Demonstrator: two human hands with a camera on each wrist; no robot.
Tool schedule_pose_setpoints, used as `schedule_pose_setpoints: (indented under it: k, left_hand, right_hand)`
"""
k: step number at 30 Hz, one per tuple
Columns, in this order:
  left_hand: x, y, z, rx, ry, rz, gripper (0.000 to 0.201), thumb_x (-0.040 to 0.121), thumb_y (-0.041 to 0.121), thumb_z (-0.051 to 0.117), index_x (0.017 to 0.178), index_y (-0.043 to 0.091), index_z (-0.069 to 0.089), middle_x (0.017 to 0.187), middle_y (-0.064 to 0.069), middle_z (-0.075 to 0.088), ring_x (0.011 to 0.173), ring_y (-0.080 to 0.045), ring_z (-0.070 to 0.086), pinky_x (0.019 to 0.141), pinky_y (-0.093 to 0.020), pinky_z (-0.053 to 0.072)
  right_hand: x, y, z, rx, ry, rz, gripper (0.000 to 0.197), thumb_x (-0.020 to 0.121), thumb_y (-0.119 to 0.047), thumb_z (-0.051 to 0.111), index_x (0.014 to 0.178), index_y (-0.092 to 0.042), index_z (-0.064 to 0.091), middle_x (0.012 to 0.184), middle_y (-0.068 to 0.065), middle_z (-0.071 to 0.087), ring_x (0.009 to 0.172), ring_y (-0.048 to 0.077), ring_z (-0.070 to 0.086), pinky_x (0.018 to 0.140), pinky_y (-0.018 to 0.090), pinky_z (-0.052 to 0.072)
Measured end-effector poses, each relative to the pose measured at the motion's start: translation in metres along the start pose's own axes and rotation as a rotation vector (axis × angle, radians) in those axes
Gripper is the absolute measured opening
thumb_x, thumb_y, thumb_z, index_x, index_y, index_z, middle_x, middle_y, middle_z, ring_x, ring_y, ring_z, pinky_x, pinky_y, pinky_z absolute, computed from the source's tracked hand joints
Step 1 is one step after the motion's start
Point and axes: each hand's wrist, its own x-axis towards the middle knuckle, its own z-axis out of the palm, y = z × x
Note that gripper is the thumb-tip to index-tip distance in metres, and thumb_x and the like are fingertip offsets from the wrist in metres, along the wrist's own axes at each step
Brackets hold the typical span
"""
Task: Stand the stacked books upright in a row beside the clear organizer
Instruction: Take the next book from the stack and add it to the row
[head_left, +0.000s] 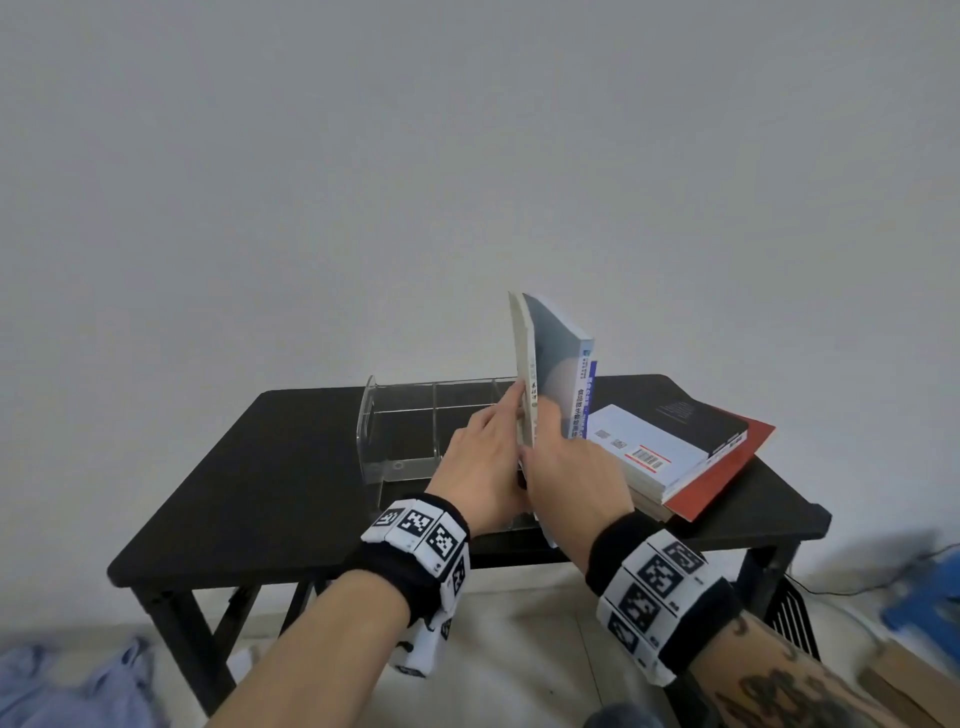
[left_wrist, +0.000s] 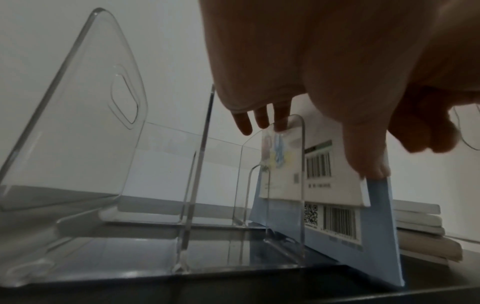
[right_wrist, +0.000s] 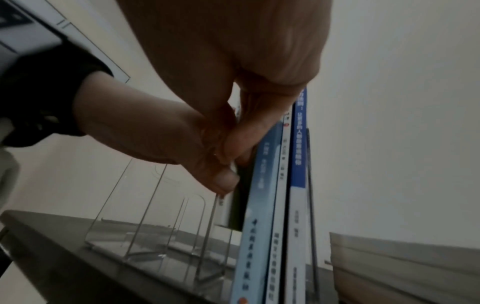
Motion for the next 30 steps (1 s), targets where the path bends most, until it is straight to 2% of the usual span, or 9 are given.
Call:
schedule_pose_setpoints:
  k: [2, 8, 10, 12, 14, 15, 21, 25, 30]
  left_hand:
    - [0.002, -0.001, 0.004, 0.088, -0.007, 0.017, 0.106, 0.076, 0.030, 0.074, 0.154, 0.014, 0.004, 0.152, 0.005, 0.029, 0.135, -0.021, 0.027, 0.101, -0.037, 0.030]
    - [0.006, -0.001, 0.014, 0.321, 0.057, 0.039, 0.092, 0.084, 0.028, 0.065, 0.153, 0.014, 0.007, 0.148, 0.002, 0.036, 0.131, -0.023, 0.029, 0.099, -0.037, 0.030]
    - [0.006, -0.001, 0.015, 0.363, 0.074, 0.035, 0.088, 0.083, 0.025, 0.063, 0.153, 0.013, 0.010, 0.145, 0.003, 0.040, 0.131, -0.022, 0.030, 0.099, -0.036, 0.030]
    - [0.008, 0.000, 0.014, 0.396, 0.069, 0.039, 0.090, 0.079, 0.029, 0.068, 0.150, 0.013, 0.016, 0.139, 0.001, 0.047, 0.131, -0.023, 0.032, 0.098, -0.035, 0.031]
    - [0.011, 0.003, 0.012, 0.427, 0.054, 0.058, 0.095, 0.069, 0.044, 0.077, 0.143, 0.016, 0.025, 0.132, 0.002, 0.053, 0.127, -0.023, 0.036, 0.097, -0.036, 0.033]
    - [0.011, 0.005, 0.010, 0.437, 0.045, 0.062, 0.098, 0.064, 0.051, 0.079, 0.141, 0.017, 0.028, 0.130, 0.002, 0.054, 0.126, -0.024, 0.037, 0.097, -0.036, 0.033]
    - [0.013, 0.006, 0.004, 0.461, 0.015, 0.080, 0.079, 0.072, 0.058, 0.073, 0.133, 0.018, 0.041, 0.133, 0.000, 0.055, 0.131, -0.025, 0.033, 0.102, -0.038, 0.027]
    - [0.014, 0.006, 0.001, 0.472, -0.001, 0.085, 0.075, 0.075, 0.058, 0.070, 0.133, 0.021, 0.041, 0.131, 0.003, 0.057, 0.127, -0.025, 0.035, 0.099, -0.039, 0.028]
    - [0.016, 0.008, 0.000, 0.529, 0.007, 0.085, 0.075, 0.074, 0.061, 0.069, 0.132, 0.022, 0.043, 0.127, 0.004, 0.062, 0.123, -0.024, 0.040, 0.096, -0.038, 0.031]
  right_hand:
    - [-0.002, 0.002, 0.005, -0.003, -0.027, 0.002, 0.040, 0.094, -0.014, 0.047, 0.132, -0.008, 0.034, 0.102, 0.009, 0.065, 0.073, 0.028, 0.069, 0.052, 0.031, 0.037]
    - [-0.009, 0.007, 0.004, 0.140, -0.061, 0.033, 0.029, 0.099, -0.019, 0.039, 0.127, -0.013, 0.037, 0.108, 0.015, 0.067, 0.093, 0.032, 0.067, 0.070, 0.034, 0.047]
    - [-0.011, 0.014, 0.001, 0.214, -0.023, 0.007, 0.020, 0.100, -0.028, 0.040, 0.113, -0.015, 0.047, 0.097, 0.011, 0.069, 0.084, 0.030, 0.067, 0.064, 0.032, 0.047]
    - [-0.016, 0.026, 0.000, 0.248, 0.095, -0.100, 0.021, 0.095, -0.032, 0.049, 0.084, -0.017, 0.055, 0.069, 0.004, 0.067, 0.059, 0.024, 0.064, 0.042, 0.023, 0.034]
    - [-0.023, 0.042, 0.001, 0.225, 0.223, -0.143, 0.030, 0.088, -0.035, 0.050, 0.061, -0.021, 0.045, 0.048, -0.001, 0.056, 0.038, 0.022, 0.053, 0.037, 0.017, 0.017]
    - [-0.027, 0.050, 0.000, 0.233, 0.222, -0.115, 0.031, 0.087, -0.035, 0.046, 0.059, -0.023, 0.040, 0.046, -0.001, 0.054, 0.037, 0.024, 0.050, 0.038, 0.020, 0.021]
    - [-0.015, 0.095, 0.011, 0.270, 0.021, 0.295, 0.034, 0.097, -0.031, 0.039, 0.070, -0.014, 0.050, 0.064, 0.003, 0.057, 0.064, 0.026, 0.054, 0.056, 0.033, 0.041]
    - [0.000, 0.118, 0.022, 0.220, -0.089, 0.517, 0.029, 0.096, -0.040, 0.037, 0.097, -0.014, 0.050, 0.084, 0.005, 0.060, 0.078, 0.026, 0.057, 0.067, 0.034, 0.045]
    - [0.013, 0.152, 0.032, 0.249, -0.232, 0.784, 0.055, 0.093, -0.056, 0.043, 0.115, -0.006, 0.038, 0.094, 0.010, 0.059, 0.080, 0.028, 0.058, 0.071, 0.036, 0.048]
